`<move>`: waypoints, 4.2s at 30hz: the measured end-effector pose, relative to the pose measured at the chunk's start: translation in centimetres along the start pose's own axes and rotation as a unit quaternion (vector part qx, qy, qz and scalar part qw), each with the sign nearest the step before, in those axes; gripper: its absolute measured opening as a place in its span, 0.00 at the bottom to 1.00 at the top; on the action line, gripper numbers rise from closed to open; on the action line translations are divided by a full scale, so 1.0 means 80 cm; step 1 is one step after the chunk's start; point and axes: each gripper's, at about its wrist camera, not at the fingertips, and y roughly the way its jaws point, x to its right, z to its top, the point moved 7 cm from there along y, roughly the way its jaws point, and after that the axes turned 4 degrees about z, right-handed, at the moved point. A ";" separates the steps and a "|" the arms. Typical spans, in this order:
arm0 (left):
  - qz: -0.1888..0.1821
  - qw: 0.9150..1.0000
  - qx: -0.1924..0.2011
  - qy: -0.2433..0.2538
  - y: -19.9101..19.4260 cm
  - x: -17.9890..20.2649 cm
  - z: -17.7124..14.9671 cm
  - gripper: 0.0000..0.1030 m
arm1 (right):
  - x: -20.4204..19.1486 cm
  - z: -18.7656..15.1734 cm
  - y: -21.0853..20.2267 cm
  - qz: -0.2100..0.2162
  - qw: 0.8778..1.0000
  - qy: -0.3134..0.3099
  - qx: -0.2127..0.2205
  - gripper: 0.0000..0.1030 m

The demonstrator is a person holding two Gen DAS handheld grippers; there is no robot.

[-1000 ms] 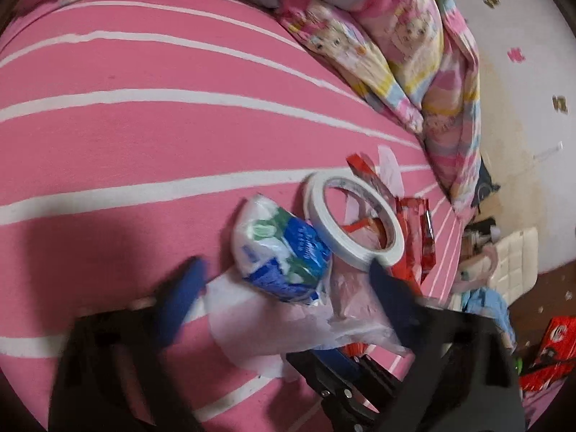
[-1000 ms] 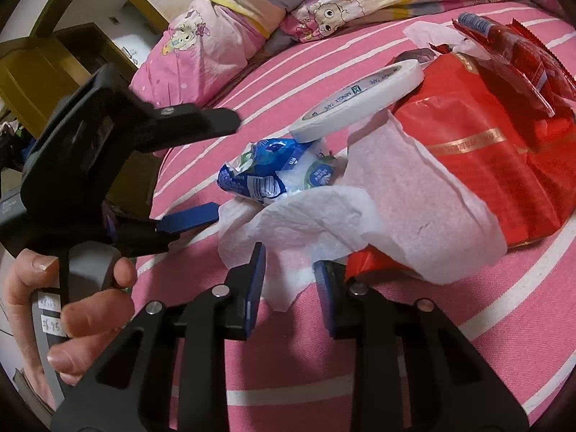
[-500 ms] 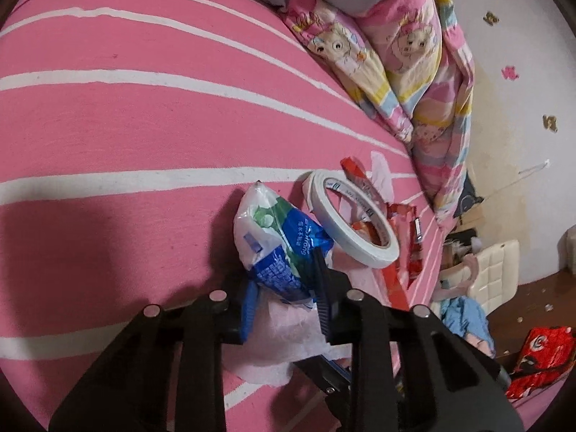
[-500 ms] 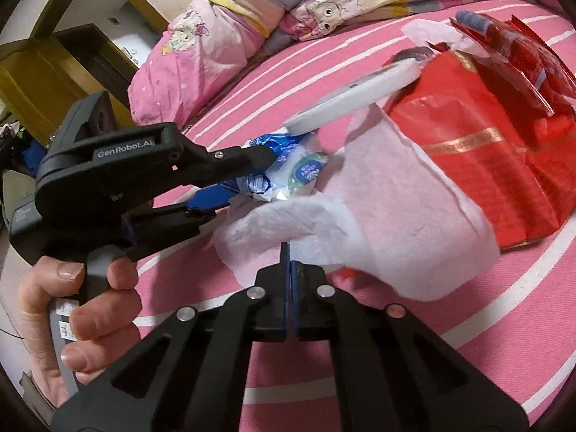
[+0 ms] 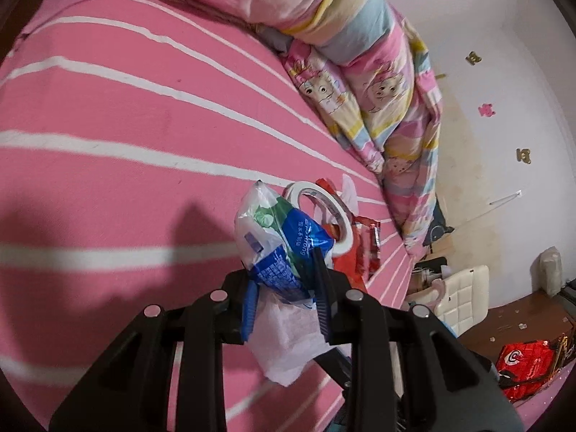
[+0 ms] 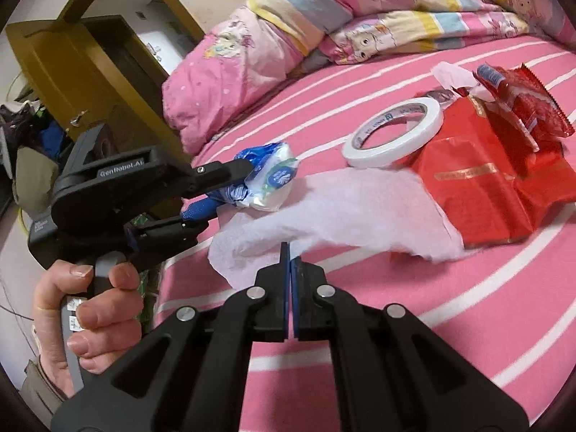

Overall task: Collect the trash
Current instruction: 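Lift the packet and tissue and carry both tools over the trash bin, then open both tools to drop the packet and tissue into the bin, then swing both tools back from the bin toward the red items on the bed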

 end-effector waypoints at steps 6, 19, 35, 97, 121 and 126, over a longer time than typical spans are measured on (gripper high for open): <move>-0.036 0.999 0.024 0.004 -0.052 0.011 -0.036 0.25 | -0.044 -0.015 -0.038 0.005 0.997 -0.072 0.022 0.01; -0.131 0.991 0.036 -0.002 -0.138 0.088 -0.174 0.25 | -0.084 -0.067 -0.175 0.009 0.990 -0.106 0.094 0.01; -0.150 0.971 -0.119 0.143 -0.064 0.308 -0.407 0.25 | 0.034 -0.167 -0.429 -0.069 0.977 0.024 0.200 0.01; -0.012 0.950 -0.234 0.206 0.180 0.331 -0.577 0.88 | 0.354 -0.403 -0.567 -0.251 0.891 0.351 0.141 0.79; -0.028 0.987 0.081 0.139 -0.106 0.206 -0.313 0.89 | 0.062 -0.146 -0.458 -0.152 0.972 0.072 0.164 0.88; 0.018 0.985 0.108 0.134 -0.120 0.139 -0.263 0.89 | 0.031 -0.117 -0.400 -0.136 0.978 0.059 0.148 0.88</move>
